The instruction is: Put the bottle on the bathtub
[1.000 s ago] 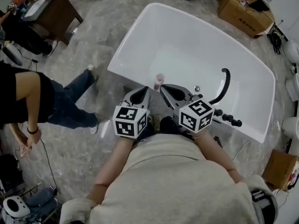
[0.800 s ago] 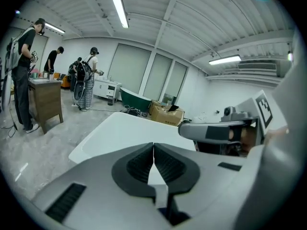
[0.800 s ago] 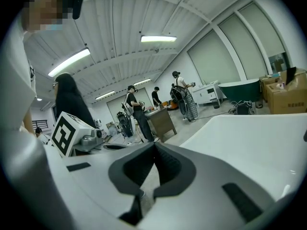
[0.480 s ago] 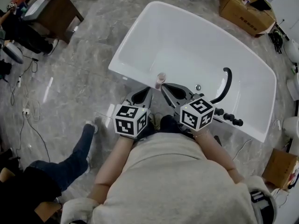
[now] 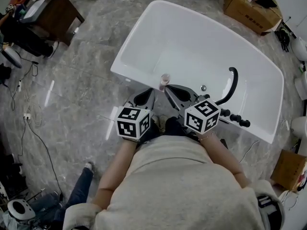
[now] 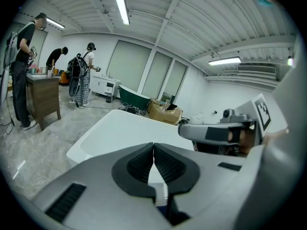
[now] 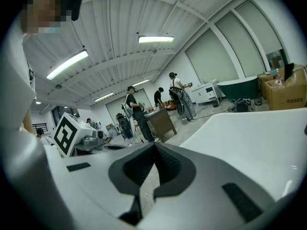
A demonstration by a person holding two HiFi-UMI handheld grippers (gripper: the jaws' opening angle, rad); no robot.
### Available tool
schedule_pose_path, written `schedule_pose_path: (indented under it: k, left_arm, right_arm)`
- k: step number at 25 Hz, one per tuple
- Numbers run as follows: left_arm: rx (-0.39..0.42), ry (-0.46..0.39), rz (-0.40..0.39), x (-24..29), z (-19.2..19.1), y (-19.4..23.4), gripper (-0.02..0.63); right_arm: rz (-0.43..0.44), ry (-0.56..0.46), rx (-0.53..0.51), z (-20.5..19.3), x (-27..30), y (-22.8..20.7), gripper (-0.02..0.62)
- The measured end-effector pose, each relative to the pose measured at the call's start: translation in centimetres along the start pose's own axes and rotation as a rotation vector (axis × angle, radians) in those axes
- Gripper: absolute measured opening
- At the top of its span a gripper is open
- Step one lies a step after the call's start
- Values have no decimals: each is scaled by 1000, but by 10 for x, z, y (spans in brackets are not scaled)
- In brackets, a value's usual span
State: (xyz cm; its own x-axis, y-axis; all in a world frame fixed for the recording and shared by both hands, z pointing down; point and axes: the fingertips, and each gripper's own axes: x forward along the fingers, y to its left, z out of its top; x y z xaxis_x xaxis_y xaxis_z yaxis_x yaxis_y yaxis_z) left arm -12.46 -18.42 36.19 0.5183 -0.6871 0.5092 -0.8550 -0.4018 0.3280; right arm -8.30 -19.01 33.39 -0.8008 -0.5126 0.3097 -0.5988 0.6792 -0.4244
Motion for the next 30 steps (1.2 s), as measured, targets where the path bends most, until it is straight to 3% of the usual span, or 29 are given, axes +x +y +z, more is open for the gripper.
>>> schedule_pose_path:
  k: [15,30]
  left_arm:
    - [30,31,-40,3,-5,-14,8]
    - [-6,58,-42,2,-17,-13,8]
  right_arm:
    - [-20,25,20,-10,-8,-5,-2]
    - [-11,37,30,-18,-9,0,-2]
